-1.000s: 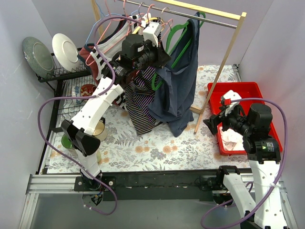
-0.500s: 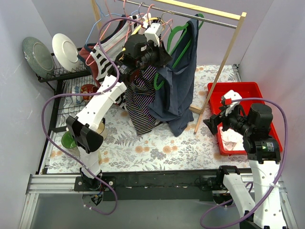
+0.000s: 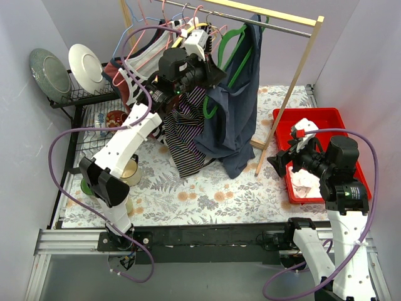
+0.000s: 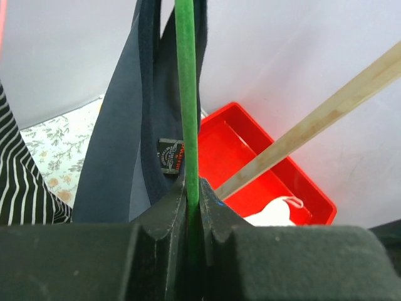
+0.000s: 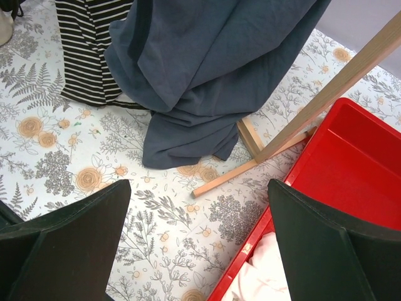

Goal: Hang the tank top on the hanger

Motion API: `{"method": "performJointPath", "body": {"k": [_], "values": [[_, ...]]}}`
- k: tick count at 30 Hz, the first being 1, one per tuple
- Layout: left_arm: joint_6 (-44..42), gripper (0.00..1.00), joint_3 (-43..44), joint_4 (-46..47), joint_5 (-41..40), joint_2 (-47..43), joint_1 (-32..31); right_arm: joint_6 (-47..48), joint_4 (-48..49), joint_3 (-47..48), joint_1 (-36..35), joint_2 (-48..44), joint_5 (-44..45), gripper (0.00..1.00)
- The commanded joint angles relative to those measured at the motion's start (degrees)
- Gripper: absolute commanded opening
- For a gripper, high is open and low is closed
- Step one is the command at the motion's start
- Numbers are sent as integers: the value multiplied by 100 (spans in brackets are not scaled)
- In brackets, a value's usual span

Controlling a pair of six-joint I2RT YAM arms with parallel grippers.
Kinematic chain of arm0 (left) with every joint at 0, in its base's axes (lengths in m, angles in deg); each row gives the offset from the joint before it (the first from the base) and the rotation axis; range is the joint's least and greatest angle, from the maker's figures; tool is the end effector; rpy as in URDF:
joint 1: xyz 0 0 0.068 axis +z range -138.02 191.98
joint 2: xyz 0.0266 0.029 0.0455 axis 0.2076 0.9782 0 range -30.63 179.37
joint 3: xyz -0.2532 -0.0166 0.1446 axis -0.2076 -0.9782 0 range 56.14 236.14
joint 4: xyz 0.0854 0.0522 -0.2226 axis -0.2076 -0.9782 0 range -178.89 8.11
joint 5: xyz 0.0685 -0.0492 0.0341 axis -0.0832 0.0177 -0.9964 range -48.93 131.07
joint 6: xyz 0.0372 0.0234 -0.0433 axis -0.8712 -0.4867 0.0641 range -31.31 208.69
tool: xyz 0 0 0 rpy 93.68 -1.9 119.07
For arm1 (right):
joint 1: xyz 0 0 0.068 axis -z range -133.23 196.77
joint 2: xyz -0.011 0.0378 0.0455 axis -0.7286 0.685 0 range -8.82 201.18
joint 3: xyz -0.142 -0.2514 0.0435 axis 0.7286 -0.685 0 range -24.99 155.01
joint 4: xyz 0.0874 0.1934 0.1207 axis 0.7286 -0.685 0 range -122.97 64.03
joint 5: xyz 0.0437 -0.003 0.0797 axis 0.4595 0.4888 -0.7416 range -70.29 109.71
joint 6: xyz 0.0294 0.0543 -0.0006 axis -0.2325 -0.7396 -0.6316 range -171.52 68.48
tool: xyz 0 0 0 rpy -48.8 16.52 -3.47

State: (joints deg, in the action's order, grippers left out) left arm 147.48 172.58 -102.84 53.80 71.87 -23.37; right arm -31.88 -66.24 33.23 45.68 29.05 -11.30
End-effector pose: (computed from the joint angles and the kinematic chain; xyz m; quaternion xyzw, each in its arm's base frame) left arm 0.3246 -0.2428 0.4889 -0.0792 0.7438 -0.5387 0.3877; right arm 0.0941 0.0259 0.3839 -0.2929 0.7485 0.1269 0.5813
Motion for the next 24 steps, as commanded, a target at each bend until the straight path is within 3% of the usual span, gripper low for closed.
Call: {"method": "performJointPath", "body": {"k": [1,10,24], "values": [[230,0,19,724,-481,-485,20,-83,230,-12,47,45,-143,99],[397,0,353,619,-1368,-72,-279,-92,213,14,55,37,-143,99],[538,0,1126,364,-1721,578,-411,-92,213,-65,47,-51,-143,99]]}}
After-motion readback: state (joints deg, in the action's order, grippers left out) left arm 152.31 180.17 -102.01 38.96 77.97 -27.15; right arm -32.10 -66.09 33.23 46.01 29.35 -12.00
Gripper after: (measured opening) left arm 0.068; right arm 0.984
